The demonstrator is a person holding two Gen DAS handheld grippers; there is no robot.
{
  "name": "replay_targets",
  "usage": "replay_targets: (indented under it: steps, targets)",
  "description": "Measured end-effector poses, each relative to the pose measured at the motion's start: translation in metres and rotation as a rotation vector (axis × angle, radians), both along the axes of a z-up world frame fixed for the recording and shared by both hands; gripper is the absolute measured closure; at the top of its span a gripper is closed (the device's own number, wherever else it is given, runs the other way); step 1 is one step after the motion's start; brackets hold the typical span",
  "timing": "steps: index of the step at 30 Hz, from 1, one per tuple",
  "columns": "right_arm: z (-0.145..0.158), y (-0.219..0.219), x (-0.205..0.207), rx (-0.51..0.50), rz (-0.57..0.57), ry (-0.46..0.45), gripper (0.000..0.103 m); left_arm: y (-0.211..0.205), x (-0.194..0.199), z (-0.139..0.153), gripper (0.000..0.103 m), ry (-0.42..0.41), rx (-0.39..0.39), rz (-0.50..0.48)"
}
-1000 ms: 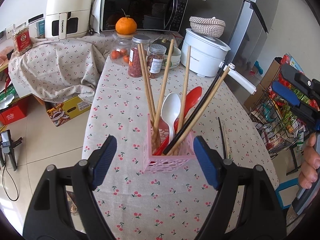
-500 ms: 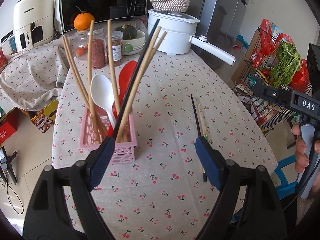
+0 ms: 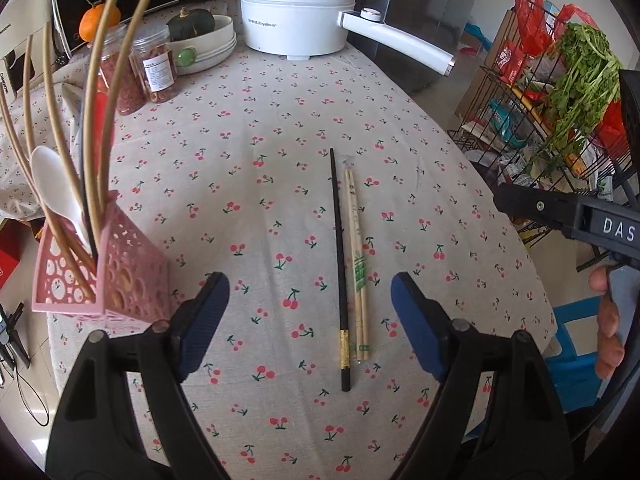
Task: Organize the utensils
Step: 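Lower the left gripper onto the black chopstick on the table and grasp it, then lift the black chopstick with the left gripper while the right gripper grasps the wrapped disposable chopsticks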
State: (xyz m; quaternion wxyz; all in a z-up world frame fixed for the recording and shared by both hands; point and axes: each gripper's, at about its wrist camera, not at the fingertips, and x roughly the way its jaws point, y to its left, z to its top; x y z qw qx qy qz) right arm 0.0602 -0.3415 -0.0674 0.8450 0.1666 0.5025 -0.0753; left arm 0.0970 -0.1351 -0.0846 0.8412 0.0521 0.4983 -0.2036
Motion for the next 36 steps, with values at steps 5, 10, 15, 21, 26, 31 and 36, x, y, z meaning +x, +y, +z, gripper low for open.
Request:
replay_targets:
  steps: [5, 10, 15, 21, 26, 31, 36]
  targets:
    - [-0.007, -0.003, 0.008, 0.020, 0.002, 0.032, 0.019, -0.019, 0.026, -0.011, 0.037, 0.030, -0.001, 0.026]
    - [-0.010, -0.004, 0.014, 0.015, 0.019, 0.042, 0.019, -0.036, 0.055, -0.041, 0.079, 0.139, -0.038, 0.036]
    - [-0.014, -0.014, 0.017, 0.024, 0.002, 0.056, 0.019, -0.048, 0.066, -0.057, 0.089, 0.166, -0.020, 0.045]
    - [-0.018, -0.022, 0.019, 0.025, -0.012, 0.067, 0.019, -0.052, 0.074, -0.062, 0.090, 0.182, -0.019, 0.049]
    - [-0.021, -0.024, 0.020, 0.026, -0.018, 0.077, 0.019, -0.056, 0.083, -0.069, 0.090, 0.216, -0.012, 0.050]
    - [-0.022, -0.026, 0.021, 0.021, -0.023, 0.081, 0.019, -0.069, 0.084, -0.069, 0.090, 0.204, 0.071, 0.021]
    - [-0.025, -0.028, 0.021, 0.023, -0.030, 0.095, 0.019, -0.071, 0.076, -0.064, 0.096, 0.139, 0.148, 0.021]
